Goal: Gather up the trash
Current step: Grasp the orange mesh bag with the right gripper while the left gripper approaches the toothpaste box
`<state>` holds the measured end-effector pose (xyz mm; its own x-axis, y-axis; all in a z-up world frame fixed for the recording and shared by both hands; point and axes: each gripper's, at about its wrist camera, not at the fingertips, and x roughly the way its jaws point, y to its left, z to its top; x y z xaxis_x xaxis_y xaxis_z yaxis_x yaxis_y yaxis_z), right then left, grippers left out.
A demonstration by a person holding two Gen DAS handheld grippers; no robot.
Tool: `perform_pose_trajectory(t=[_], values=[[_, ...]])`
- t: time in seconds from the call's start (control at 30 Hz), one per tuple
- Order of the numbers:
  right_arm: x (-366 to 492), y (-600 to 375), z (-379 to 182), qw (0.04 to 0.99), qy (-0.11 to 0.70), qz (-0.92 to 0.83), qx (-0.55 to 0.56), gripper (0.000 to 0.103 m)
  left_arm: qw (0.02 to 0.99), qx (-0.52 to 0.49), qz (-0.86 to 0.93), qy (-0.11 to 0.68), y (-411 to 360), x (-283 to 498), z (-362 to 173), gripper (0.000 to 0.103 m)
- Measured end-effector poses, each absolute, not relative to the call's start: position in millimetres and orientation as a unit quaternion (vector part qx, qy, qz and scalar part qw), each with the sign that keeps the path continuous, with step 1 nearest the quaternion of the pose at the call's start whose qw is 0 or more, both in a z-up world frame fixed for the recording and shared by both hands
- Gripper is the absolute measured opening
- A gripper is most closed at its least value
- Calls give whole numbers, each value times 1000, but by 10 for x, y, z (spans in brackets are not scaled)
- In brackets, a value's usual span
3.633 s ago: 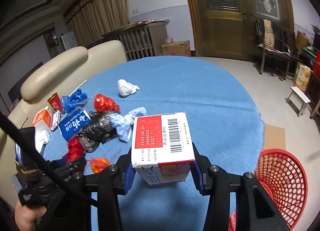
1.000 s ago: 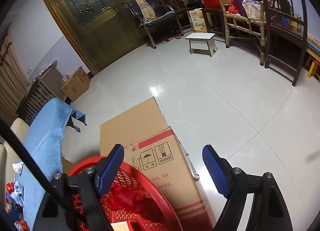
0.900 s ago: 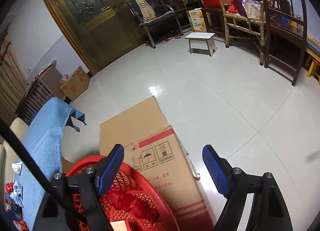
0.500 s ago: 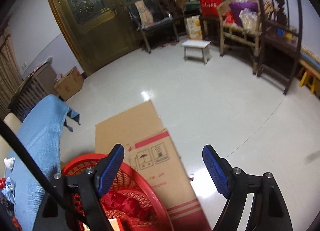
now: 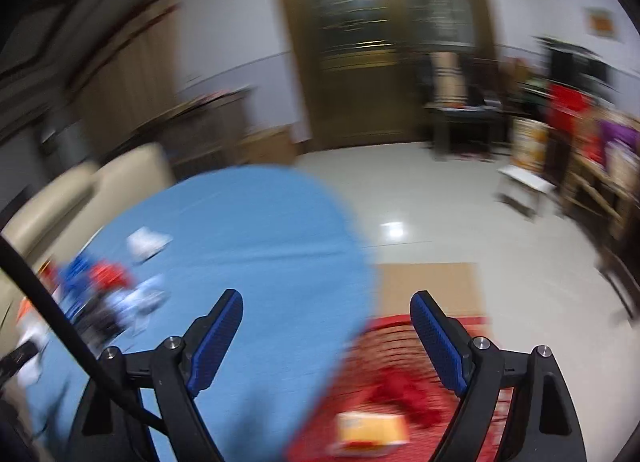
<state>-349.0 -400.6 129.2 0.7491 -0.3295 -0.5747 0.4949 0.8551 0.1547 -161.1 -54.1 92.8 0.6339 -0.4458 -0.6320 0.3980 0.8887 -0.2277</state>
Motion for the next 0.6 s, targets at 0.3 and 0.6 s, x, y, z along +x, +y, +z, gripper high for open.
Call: perform_pose_trajectory(t=[0.3,0.6], values=[[-2691,-2642,981,928,361,-11,87,88,908,-57,-182,374,-97,-1434,775,78],[-2308,-2147,500,896,439,46,41,83,904,-58,-176,386,-43,-1364,690,78]])
